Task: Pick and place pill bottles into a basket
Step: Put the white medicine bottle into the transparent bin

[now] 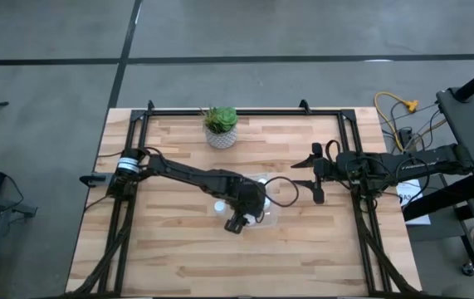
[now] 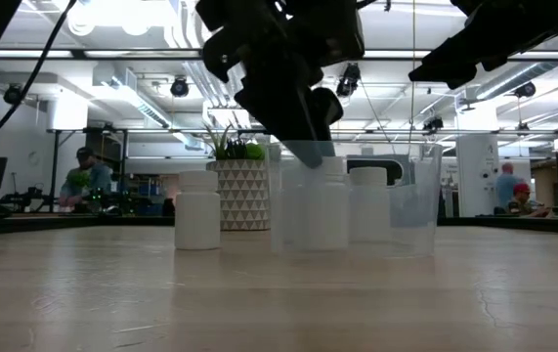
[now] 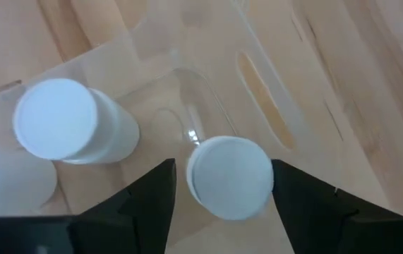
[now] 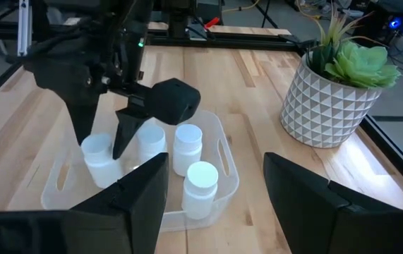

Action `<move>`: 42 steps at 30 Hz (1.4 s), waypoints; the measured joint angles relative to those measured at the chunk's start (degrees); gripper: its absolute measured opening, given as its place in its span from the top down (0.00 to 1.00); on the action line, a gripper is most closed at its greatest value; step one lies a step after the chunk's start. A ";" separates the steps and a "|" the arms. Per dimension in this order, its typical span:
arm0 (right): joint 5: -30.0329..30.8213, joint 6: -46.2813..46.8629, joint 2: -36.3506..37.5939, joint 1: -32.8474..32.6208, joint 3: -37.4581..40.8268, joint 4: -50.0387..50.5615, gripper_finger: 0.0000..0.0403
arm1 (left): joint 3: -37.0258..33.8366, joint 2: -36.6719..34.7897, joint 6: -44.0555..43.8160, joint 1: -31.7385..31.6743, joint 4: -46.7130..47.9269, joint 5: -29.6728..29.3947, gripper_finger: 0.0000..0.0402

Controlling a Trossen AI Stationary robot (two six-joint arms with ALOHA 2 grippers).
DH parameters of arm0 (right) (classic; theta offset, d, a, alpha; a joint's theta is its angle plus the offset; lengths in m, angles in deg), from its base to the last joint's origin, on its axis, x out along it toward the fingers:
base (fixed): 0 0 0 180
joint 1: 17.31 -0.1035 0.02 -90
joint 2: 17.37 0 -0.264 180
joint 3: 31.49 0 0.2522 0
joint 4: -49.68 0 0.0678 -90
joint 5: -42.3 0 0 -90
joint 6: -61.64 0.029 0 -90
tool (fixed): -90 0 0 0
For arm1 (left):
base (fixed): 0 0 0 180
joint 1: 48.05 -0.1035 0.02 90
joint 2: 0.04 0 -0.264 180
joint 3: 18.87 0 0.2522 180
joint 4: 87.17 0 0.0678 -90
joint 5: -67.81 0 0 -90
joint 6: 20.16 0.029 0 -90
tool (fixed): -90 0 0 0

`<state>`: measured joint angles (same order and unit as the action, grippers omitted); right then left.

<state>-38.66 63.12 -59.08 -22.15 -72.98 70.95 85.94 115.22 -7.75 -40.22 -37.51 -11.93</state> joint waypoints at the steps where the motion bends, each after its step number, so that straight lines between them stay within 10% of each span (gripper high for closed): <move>1: 0.00 0.00 0.00 0.00 0.00 0.00 0.46 | 0.58 0.01 0.00 0.00 0.65 0.00 0.48; 27: -0.03 -0.03 0.00 0.00 0.00 0.43 0.46 | 15.42 -0.71 -7.38 0.39 33.92 -10.78 0.47; 42: -0.22 0.04 0.00 0.00 0.30 1.33 0.46 | 11.95 -5.57 -8.02 0.50 31.49 -13.44 0.47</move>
<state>-38.88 63.15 -59.08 -22.15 -72.68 72.28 97.89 109.65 -15.78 -39.72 -6.02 -25.37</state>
